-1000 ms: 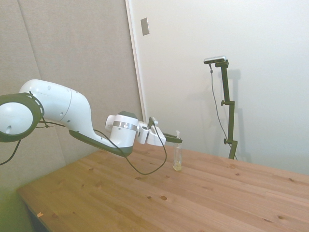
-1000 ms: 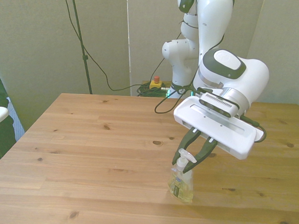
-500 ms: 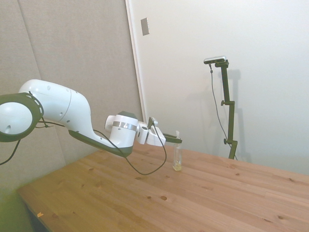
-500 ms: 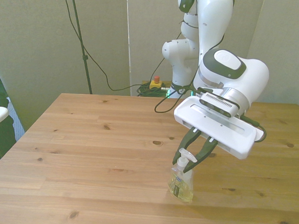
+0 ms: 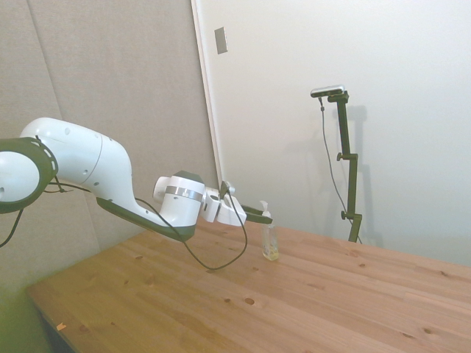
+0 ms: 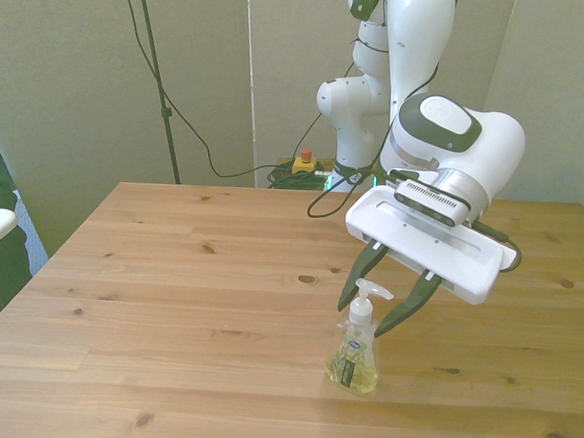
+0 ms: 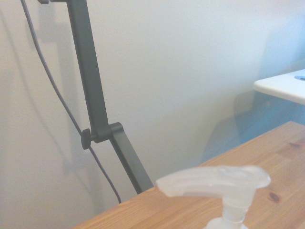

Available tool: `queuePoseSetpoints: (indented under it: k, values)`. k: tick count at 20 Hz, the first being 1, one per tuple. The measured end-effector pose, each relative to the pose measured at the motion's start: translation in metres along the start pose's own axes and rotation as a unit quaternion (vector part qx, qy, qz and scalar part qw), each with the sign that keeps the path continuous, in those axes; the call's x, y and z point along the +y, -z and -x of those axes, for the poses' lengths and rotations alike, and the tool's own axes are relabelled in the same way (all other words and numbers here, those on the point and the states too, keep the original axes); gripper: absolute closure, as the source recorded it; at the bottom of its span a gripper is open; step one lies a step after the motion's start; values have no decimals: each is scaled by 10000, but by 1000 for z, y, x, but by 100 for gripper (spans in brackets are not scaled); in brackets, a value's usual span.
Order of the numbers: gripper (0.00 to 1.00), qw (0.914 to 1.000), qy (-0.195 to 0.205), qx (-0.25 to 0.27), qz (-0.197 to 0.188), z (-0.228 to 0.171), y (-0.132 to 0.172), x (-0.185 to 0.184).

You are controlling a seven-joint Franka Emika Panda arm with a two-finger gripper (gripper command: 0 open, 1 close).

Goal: Stand the sanitizer

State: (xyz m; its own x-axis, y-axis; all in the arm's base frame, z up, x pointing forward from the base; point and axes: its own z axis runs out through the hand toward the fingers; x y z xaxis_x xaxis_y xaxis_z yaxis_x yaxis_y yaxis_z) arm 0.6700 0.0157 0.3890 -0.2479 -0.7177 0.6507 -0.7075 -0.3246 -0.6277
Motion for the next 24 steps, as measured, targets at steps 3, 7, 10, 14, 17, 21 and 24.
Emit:
queuePoseSetpoints:
  k: [3, 7, 10, 14, 17, 21, 24]
  values:
    - [0, 9990, -2, -452, 6, -8, 19, 0]
    - [0, 9917, 266, -1250, 165, -41, 46, 13]
    - [0, 9814, 548, -1792, 408, -47, 62, 40]
    - [0, 9629, 892, -2418, 794, -37, 79, 73]
    - [0, 9437, 1130, -2942, 1004, -22, 90, 87]
    - [0, 9100, 1538, -3609, 1345, -10, 115, 89]
    - [0, 8808, 1939, -4017, 1591, -26, 129, 91]
